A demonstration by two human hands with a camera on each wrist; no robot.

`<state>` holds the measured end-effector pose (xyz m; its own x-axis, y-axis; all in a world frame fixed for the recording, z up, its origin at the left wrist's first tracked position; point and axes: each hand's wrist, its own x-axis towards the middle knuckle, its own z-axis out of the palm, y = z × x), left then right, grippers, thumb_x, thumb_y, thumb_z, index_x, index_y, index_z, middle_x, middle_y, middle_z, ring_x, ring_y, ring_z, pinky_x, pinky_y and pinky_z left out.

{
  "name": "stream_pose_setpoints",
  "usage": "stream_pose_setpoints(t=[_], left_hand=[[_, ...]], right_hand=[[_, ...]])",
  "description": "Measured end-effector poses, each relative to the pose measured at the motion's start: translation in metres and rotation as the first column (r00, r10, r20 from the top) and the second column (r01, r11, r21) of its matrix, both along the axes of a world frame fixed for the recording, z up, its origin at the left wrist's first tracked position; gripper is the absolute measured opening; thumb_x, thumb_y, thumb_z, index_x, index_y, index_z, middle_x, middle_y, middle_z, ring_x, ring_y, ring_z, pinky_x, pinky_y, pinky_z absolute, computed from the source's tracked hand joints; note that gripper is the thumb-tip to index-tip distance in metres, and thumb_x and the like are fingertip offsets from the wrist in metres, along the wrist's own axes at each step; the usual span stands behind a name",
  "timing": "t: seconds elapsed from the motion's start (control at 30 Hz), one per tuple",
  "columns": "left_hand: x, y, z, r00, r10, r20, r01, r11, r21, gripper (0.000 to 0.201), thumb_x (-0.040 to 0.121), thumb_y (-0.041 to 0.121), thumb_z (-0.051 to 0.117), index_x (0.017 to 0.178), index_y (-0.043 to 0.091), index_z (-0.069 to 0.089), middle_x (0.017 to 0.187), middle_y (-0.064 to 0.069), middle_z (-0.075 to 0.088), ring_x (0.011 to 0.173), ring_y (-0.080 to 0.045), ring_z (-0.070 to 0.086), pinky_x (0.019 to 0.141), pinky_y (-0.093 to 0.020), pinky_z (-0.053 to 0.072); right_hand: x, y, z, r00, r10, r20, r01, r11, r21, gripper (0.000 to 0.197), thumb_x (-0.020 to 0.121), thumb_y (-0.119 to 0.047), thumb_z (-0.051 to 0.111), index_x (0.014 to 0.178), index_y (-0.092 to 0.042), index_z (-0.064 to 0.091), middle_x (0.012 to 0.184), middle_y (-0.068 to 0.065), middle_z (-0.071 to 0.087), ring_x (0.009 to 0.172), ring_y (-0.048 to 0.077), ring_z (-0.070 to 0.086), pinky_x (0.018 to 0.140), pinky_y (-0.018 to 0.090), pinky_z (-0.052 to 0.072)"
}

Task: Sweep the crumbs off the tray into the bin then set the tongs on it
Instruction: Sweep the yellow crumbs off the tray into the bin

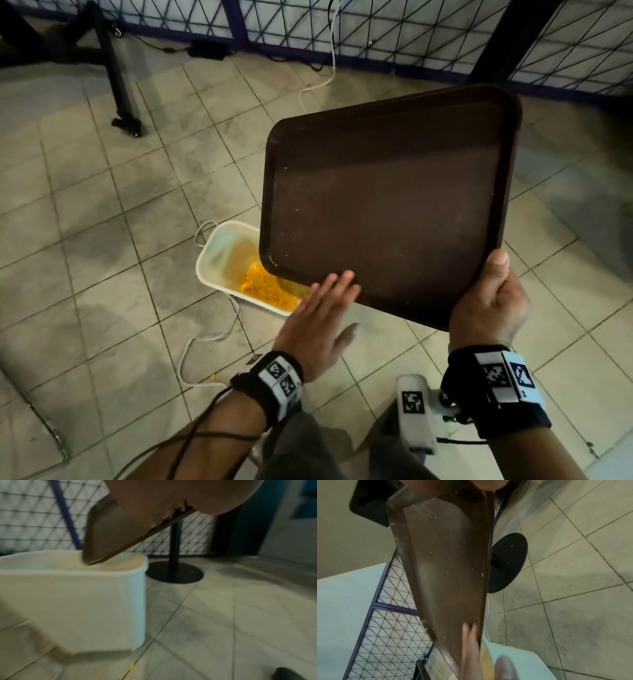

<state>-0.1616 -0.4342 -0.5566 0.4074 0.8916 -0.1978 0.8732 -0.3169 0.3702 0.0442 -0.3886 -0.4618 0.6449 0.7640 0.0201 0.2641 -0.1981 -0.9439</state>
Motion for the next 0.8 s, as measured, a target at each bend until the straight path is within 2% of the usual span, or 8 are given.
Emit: stream_pose_setpoints(t=[0.13,0.27,0.37,0.43,0.53,0.6,0.67,0.8], left_hand=[[-0.034,0.007,-0.002,0.977,0.195,-0.085,-0.201,0.978,-0.064,0.062,0.103,0.054,0.017,0.156,0.023,0.012,0.163,0.004,-0.01,0.15,-0.012,-0.009,0.122,-0.044,0.014],[0.02,0.027,0.034,0.997,0.025,0.075,-0.034,0.992,0.124,0.061,0.103,0.052,0.027,0.155,0.02,0.02,0.163,0.001,0.002,0.151,-0.016,0.002,0.122,-0.036,0.004],[0.061,0.031,0.046,0.99,-0.138,0.042,0.127,0.971,0.202,0.067,0.102,0.053,0.03,0.157,0.018,0.013,0.165,-0.003,0.001,0.152,-0.02,0.001,0.123,-0.038,0.001],[0.058,0.033,0.036,0.99,-0.14,0.021,0.133,0.969,0.206,0.069,0.102,0.055,0.028,0.157,0.018,0.01,0.164,-0.002,-0.001,0.152,-0.02,-0.001,0.123,-0.042,0.005],[0.014,0.031,0.006,0.993,0.106,0.051,-0.108,0.993,0.046,0.071,0.099,0.061,0.018,0.156,0.023,0.0,0.163,0.003,-0.011,0.151,-0.014,-0.01,0.122,-0.038,0.002],[-0.025,0.03,-0.012,0.955,0.293,-0.036,-0.295,0.947,-0.124,0.075,0.095,0.066,0.004,0.156,0.024,-0.006,0.162,0.005,-0.017,0.149,-0.01,-0.015,0.122,-0.035,-0.005],[-0.049,0.028,-0.018,0.93,0.351,-0.113,-0.366,0.915,-0.17,0.079,0.092,0.068,-0.003,0.157,0.023,-0.003,0.163,0.005,-0.014,0.15,-0.01,-0.013,0.121,-0.034,-0.007],[-0.027,0.014,-0.004,0.996,0.077,0.033,-0.076,0.997,-0.027,0.065,0.101,0.06,0.013,0.157,0.029,0.003,0.165,0.006,-0.006,0.151,-0.011,-0.005,0.122,-0.034,-0.001]], right_hand=[[-0.002,-0.004,-0.005,1.0,-0.004,0.002,0.004,1.0,-0.023,0.045,0.104,-0.045,0.035,0.064,-0.025,0.043,0.061,-0.007,0.04,0.051,0.004,0.04,0.048,0.011,0.032],[-0.008,-0.005,-0.006,1.0,0.009,0.007,-0.009,1.0,-0.02,0.046,0.104,-0.043,0.035,0.063,-0.024,0.041,0.06,-0.008,0.039,0.049,0.003,0.039,0.048,0.011,0.031],[-0.008,-0.001,-0.004,1.0,0.02,-0.001,-0.02,1.0,0.01,0.044,0.105,-0.041,0.036,0.073,-0.015,0.051,0.065,-0.007,0.049,0.051,-0.001,0.046,0.049,0.009,0.036],[-0.005,0.001,-0.003,1.0,0.013,0.012,-0.013,1.0,-0.004,0.045,0.104,-0.043,0.036,0.07,-0.018,0.051,0.065,-0.007,0.049,0.052,0.002,0.045,0.05,0.013,0.037],[0.0,0.0,-0.003,1.0,-0.02,0.015,0.02,0.999,-0.045,0.049,0.103,-0.046,0.036,0.063,-0.019,0.044,0.06,-0.006,0.04,0.05,0.007,0.038,0.049,0.019,0.034],[0.003,-0.001,-0.003,0.999,-0.033,0.019,0.034,0.998,-0.047,0.049,0.103,-0.045,0.036,0.062,-0.019,0.042,0.059,-0.007,0.037,0.048,0.004,0.037,0.047,0.014,0.031],[0.003,-0.003,-0.004,0.998,-0.043,0.04,0.045,0.997,-0.058,0.049,0.104,-0.043,0.036,0.061,-0.02,0.04,0.059,-0.006,0.036,0.048,0.005,0.038,0.046,0.013,0.028],[0.001,-0.005,-0.003,0.998,-0.045,0.036,0.047,0.997,-0.064,0.048,0.104,-0.045,0.034,0.063,-0.021,0.042,0.061,-0.005,0.039,0.054,0.009,0.035,0.051,0.024,0.032]])
